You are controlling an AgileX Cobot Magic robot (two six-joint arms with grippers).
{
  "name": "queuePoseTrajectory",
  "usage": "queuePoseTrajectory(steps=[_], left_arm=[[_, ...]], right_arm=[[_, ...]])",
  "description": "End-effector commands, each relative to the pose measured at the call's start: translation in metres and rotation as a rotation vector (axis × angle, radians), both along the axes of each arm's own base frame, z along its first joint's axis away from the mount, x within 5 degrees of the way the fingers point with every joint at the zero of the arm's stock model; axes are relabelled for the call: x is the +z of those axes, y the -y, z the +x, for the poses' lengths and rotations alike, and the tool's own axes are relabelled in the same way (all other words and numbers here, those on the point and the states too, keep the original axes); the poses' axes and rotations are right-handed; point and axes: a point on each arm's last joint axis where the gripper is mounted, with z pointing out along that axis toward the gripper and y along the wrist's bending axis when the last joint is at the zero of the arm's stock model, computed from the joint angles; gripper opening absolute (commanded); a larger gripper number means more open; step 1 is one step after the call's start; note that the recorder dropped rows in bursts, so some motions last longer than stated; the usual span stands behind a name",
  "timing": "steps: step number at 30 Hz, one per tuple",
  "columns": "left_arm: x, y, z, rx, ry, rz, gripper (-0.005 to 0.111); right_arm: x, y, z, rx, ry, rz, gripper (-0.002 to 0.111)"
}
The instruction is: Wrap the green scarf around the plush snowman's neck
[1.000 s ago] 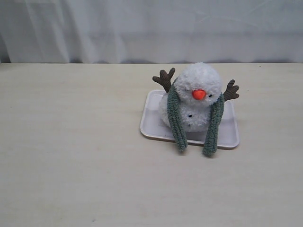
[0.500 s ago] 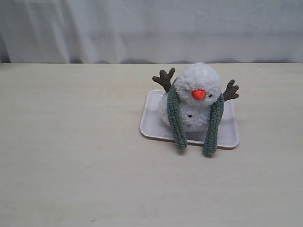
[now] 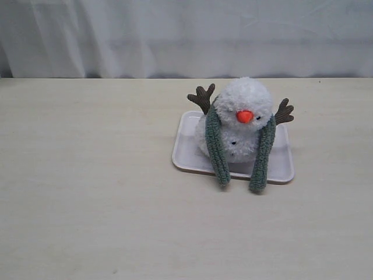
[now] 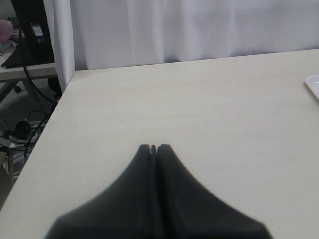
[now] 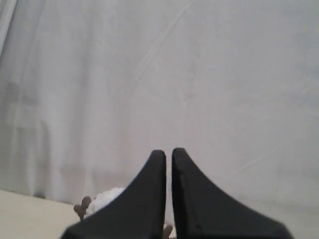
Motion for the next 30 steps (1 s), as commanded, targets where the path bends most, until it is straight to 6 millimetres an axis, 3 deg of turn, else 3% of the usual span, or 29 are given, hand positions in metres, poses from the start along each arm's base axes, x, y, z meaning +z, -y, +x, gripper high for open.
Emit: queuePoseTrajectory(steps=[1,3,6,13,23,30], left_arm=[[0.001,0.000,0.000,-0.004,0.015,-0.001,0.000],[0.001,0.000,0.000,-0.004,0.015,-0.001,0.000],[0.001,0.000,0.000,-0.004,0.015,-0.001,0.000],[0.001,0.000,0.000,-0.004,0.013,-0.003,0.000],[0.001,0.000,0.000,-0.004,0.013,-0.003,0.000],[0.001,0.000,0.000,-0.004,0.013,-0.003,0.000]], right_arm=[[-0.016,0.000,0.003,-0.022,-0.187,0.084,0.004],[-0.019,0.003,0.004,-0.052,-0.240,0.177,0.004],[-0.020,0.005,0.005,-0.086,-0.240,0.183,0.004],[-0.026,0.005,0.005,-0.144,-0.285,0.007,0.004],[-0.052,0.007,0.003,-0.163,-0.581,0.059,0.004],[-0.053,0.008,0.003,-0.170,-0.587,0.030,0.004]])
